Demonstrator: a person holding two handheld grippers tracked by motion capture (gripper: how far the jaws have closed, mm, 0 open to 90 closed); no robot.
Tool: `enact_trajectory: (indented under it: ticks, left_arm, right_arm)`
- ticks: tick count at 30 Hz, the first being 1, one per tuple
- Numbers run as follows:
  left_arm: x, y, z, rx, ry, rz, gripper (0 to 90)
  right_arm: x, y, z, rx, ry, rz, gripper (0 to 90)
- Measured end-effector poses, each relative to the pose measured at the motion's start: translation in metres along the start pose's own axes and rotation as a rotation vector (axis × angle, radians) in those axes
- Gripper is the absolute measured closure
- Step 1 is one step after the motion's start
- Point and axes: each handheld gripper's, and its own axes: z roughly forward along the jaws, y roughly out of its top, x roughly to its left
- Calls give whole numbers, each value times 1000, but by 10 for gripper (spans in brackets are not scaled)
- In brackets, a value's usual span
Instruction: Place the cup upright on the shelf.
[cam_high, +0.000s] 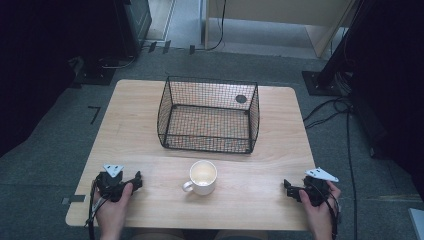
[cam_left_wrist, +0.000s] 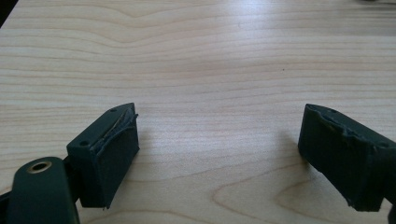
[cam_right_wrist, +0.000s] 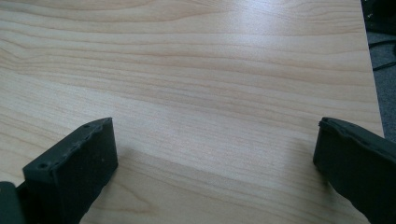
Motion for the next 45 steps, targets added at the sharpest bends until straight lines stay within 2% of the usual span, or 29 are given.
enact_trajectory:
  ticks: [3,8,9,10,13,14,15,18,27,32,33,35,40,45]
  left_arm:
    - [-1,-2,-3,6,-17,22,140]
    - [-16,-4,-12,-5,-48,79,139]
    - [-22,-3,-17,-14,-81,96,139]
    - [-22,-3,-17,-14,-81,96,139]
    - [-29,-1,-25,-39,-142,111,138]
    - [-34,0,-31,-54,-175,123,139]
    - [-34,0,-31,-54,-175,123,139]
    - [-43,-1,-39,-60,-230,152,140]
    - [-67,0,-51,-73,-344,222,144]
    - [-81,-1,-56,-73,-385,269,146]
    - [-84,-2,-57,-72,-403,277,150]
    - [-86,-2,-58,-71,-411,282,154]
    - [-93,-3,-61,-59,-470,310,171]
    - [-101,-3,-62,-61,-494,326,231]
  right_arm:
    - [0,0,0,0,0,0,0]
    - [0,0,0,0,0,0,0]
    - [0,0,0,0,0,0,0]
    - [0,0,0,0,1,0,0]
    - [0,0,0,0,0,0,0]
    - [0,0,0,0,0,0,0]
    - [0,0,0,0,0,0,0]
    - [0,0,0,0,0,0,0]
    - [0,0,0,0,1,0,0]
    - [0,0,0,0,1,0,0]
    - [0,0,0,0,1,0,0]
    - [0,0,0,0,1,0,0]
    - [0,0,0,0,1,0,0]
    - [0,0,0,0,1,0,0]
